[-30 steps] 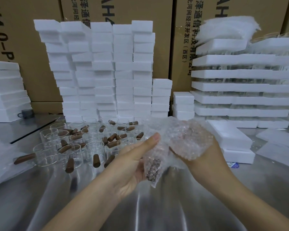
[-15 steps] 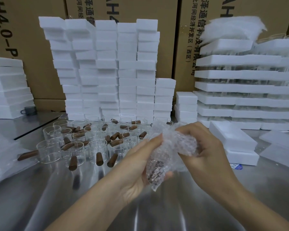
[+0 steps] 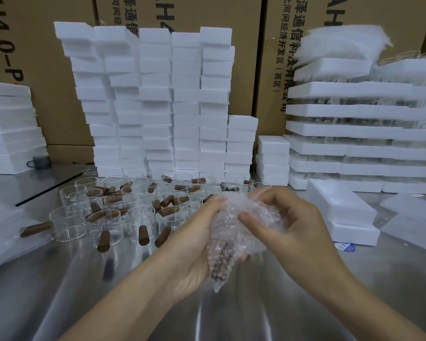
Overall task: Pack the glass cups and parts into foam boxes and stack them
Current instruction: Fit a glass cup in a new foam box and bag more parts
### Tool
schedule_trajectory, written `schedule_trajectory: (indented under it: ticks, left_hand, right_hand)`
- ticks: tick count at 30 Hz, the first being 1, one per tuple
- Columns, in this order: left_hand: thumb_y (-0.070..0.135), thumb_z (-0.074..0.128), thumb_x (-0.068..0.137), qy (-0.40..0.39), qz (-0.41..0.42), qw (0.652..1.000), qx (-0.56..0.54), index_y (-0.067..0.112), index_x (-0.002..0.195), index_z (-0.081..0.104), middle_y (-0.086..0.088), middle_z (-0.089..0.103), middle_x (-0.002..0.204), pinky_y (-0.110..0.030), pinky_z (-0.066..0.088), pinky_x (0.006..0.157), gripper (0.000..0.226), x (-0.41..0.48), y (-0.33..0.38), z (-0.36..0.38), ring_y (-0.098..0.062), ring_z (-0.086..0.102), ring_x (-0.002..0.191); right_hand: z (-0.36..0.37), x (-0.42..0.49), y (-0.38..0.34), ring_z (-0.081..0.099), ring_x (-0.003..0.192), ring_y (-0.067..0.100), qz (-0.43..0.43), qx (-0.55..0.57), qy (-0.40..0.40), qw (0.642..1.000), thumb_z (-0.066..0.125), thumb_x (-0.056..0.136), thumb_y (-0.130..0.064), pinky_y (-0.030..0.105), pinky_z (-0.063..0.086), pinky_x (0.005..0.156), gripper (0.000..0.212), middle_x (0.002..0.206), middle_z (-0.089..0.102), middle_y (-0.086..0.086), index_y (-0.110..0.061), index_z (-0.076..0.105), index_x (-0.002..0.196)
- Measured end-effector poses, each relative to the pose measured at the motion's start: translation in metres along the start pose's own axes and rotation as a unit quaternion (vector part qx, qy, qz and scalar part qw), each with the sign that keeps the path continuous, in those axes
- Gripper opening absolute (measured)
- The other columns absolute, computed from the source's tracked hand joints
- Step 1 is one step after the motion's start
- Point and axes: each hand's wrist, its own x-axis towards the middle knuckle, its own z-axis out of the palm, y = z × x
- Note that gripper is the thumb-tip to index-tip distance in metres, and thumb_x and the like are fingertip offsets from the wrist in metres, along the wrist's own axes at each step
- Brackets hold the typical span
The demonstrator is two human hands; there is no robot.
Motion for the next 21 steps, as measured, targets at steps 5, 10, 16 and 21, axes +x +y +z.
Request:
schedule_trajectory:
  ticks: [5, 10, 16, 21]
  left_hand:
    - [0.04, 0.062, 0.101, -0.047, 0.033, 0.998, -0.025, 0.032, 0.112, 0.082, -0.007, 0.081, 0.119, -0.029, 0.064, 0.067, 0.024, -0.015, -0.007, -0.006, -0.024, 0.08, 0.103]
    - [0.043, 0.069, 0.101, -0.024, 0.06, 0.998, -0.015, 0.025, 0.15, 0.055, -0.01, 0.076, 0.132, -0.041, 0.062, 0.094, 0.054, -0.004, -0.013, -0.015, -0.029, 0.076, 0.117]
    - [0.046, 0.077, 0.094, -0.061, 0.023, 0.998, -0.01, 0.013, 0.151, 0.054, -0.018, 0.073, 0.135, -0.043, 0.064, 0.096, 0.07, -0.007, -0.016, -0.014, -0.032, 0.075, 0.118]
    - [0.049, 0.081, 0.089, -0.111, -0.016, 0.993, -0.023, 0.023, 0.152, 0.047, -0.02, 0.075, 0.13, -0.035, 0.066, 0.07, 0.076, -0.009, -0.01, -0.014, -0.033, 0.078, 0.098]
  right_hand:
    - [-0.009, 0.001, 0.001, 0.063, 0.118, 0.001, 0.028, -0.068, -0.019, 0.997, 0.087, 0.086, -0.045, 0.011, 0.048, 0.089, 0.057, 0.114, 0.069, -0.023, -0.046, 0.056, 0.133]
    - [-0.007, 0.001, 0.002, 0.061, 0.119, -0.003, 0.057, -0.069, -0.094, 0.991, 0.089, 0.077, -0.054, 0.003, 0.041, 0.09, 0.049, 0.123, 0.066, -0.025, -0.046, 0.065, 0.119]
    - [-0.004, 0.0, 0.004, 0.062, 0.099, 0.004, 0.043, -0.081, -0.095, 0.991, 0.095, 0.077, -0.033, 0.01, 0.042, 0.077, 0.045, 0.107, 0.067, -0.017, -0.036, 0.064, 0.108]
    - [-0.007, 0.004, 0.003, 0.062, 0.094, 0.012, 0.042, -0.053, -0.107, 0.992, 0.095, 0.077, -0.029, 0.029, 0.049, 0.084, 0.038, 0.102, 0.064, -0.011, -0.033, 0.065, 0.1]
